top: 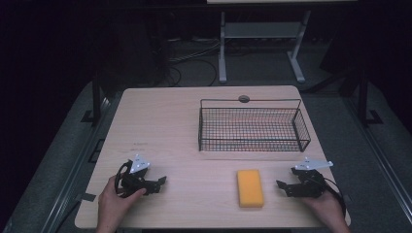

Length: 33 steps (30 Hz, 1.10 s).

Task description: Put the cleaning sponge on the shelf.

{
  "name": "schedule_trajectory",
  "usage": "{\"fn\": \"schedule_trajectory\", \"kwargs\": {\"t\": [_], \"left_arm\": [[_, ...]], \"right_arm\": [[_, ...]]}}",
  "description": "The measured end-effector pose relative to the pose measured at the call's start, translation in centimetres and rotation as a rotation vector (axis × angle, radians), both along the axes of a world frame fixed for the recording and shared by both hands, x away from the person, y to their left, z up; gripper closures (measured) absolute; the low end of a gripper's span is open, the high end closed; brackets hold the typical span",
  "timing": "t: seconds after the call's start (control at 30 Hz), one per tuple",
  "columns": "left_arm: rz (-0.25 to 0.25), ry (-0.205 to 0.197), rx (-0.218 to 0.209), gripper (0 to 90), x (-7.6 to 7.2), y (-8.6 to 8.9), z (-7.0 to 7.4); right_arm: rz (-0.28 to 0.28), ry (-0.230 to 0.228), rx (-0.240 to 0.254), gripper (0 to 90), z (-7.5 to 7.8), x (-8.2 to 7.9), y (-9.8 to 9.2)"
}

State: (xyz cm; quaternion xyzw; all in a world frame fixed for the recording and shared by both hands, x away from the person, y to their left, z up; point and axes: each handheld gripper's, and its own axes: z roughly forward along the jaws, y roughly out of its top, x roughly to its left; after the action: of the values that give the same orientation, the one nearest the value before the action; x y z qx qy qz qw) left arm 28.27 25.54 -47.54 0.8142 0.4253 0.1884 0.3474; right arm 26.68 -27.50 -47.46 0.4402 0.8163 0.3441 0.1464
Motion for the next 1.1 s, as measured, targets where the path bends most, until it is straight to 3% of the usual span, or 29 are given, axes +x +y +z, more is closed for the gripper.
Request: {"fn": "schedule_trajectory", "kwargs": {"t": [0.03,0.2,0.23,0.27,0.37,0.4,0.43,0.47,0.57,1.1], "left_arm": [[0.000,0.001,-0.001,12.8,0.0,0.0,0.0],[0.000,0.000,0.000,12.8,0.0,0.0,0.0],[0.000,0.000,-0.001,12.8,0.0,0.0,0.0],[0.000,0.001,-0.001,12.8,0.0,0.0,0.0],[0.000,0.000,0.000,12.8,0.0,0.0,0.0],[0.000,0.000,0.000,12.8,0.0,0.0,0.0],[0.000,0.001,-0.001,12.8,0.0,0.0,0.0],[0.000,0.001,-0.001,12.8,0.0,0.0,0.0],[0.000,0.000,-0.001,12.8,0.0,0.0,0.0],[0.000,0.000,0.001,12.8,0.0,0.0,0.0]], "right_arm": [[0.000,0.000,0.000,24.7,0.0,0.0,0.0],[0.021,-0.003,0.034,48.4,0.7,-0.2,0.0],[0.021,-0.003,0.034,48.4,0.7,-0.2,0.0],[0.029,-0.016,0.039,57.5,1.1,-0.3,0.1],[0.037,-0.022,0.048,69.4,1.4,-0.3,0.2],[0.037,-0.022,0.048,69.4,1.4,-0.3,0.2],[0.045,-0.021,0.050,77.7,1.5,-0.3,0.2],[0.045,-0.021,0.050,77.7,1.5,-0.3,0.2],[0.066,-0.020,0.046,88.6,1.7,-0.2,0.5],[0.132,-0.008,0.064,89.4,2.2,0.5,2.3]]}}
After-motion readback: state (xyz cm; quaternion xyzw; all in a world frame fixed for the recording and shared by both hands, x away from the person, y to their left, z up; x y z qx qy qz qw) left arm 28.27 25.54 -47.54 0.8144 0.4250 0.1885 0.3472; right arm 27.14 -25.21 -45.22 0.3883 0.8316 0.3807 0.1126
